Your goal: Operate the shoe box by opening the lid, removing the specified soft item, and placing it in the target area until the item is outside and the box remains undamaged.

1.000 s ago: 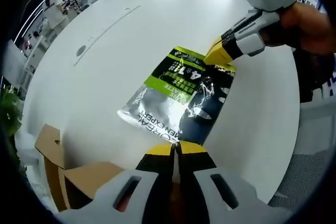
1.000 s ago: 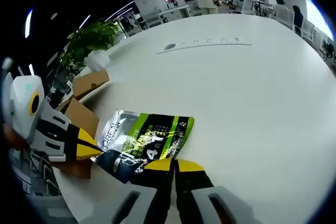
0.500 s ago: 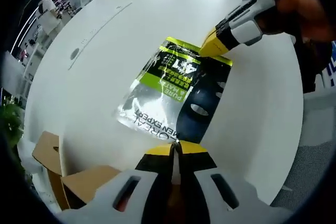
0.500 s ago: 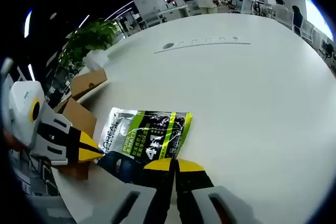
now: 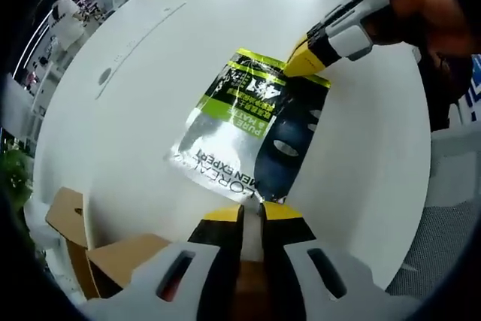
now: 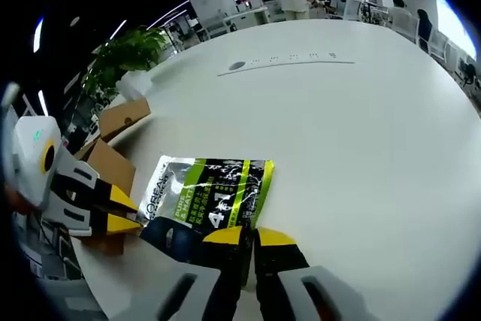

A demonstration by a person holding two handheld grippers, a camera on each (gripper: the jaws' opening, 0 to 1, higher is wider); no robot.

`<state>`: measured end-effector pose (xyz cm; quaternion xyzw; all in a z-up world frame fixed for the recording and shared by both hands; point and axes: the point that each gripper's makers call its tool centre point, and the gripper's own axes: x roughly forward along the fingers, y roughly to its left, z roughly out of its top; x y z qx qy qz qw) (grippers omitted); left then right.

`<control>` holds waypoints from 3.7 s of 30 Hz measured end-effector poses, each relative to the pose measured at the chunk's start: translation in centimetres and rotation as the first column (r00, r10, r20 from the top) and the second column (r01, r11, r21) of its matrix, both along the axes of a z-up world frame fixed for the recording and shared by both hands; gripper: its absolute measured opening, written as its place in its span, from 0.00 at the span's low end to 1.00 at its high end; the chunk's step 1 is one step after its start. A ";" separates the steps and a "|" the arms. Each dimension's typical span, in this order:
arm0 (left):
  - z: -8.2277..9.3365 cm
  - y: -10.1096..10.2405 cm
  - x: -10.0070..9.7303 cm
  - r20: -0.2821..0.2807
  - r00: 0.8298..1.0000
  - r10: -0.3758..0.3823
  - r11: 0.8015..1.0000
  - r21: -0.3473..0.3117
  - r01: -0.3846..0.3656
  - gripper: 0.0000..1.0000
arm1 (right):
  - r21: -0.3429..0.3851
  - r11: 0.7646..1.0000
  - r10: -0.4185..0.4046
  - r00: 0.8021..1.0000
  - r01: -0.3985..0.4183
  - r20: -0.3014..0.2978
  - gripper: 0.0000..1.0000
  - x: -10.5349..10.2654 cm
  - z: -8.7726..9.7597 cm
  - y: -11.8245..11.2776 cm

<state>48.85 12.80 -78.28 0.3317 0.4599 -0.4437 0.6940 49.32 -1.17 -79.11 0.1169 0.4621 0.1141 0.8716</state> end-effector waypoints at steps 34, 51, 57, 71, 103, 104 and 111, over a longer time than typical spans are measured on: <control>10.5 1.8 0.3 -0.015 0.975 0.220 0.911 -0.355 -0.211 0.32 | 0.036 0.999 0.012 0.990 -0.017 0.138 0.17 -1.2 7.5 1.5; 13.9 5.9 -0.1 0.033 0.962 0.270 0.881 -0.411 -0.233 0.35 | 0.066 0.995 0.058 0.972 -0.074 0.226 0.24 -2.0 11.1 4.7; 14.7 7.9 -0.4 0.040 0.953 0.301 0.867 -0.429 -0.255 0.36 | 0.073 0.993 0.075 0.967 -0.095 0.244 0.25 -2.4 11.8 6.0; 15.7 14.1 -0.5 0.043 0.918 0.394 0.815 -0.478 -0.328 0.37 | 0.071 0.982 0.150 0.949 -0.176 0.276 0.26 -2.7 12.8 9.8; 12.9 27.0 -4.3 -0.024 0.812 0.583 0.685 -0.522 -0.507 0.49 | 0.122 0.894 0.379 0.873 -0.431 0.305 0.35 -4.5 13.3 22.1; 12.8 27.2 -4.3 -0.028 0.810 0.585 0.682 -0.523 -0.511 0.49 | 0.117 0.888 0.393 0.866 -0.445 0.309 0.35 -4.5 13.3 22.5; 12.3 28.0 -4.5 -0.032 0.804 0.594 0.677 -0.521 -0.520 0.50 | 0.100 0.858 0.454 0.835 -0.503 0.310 0.37 -4.5 13.4 24.6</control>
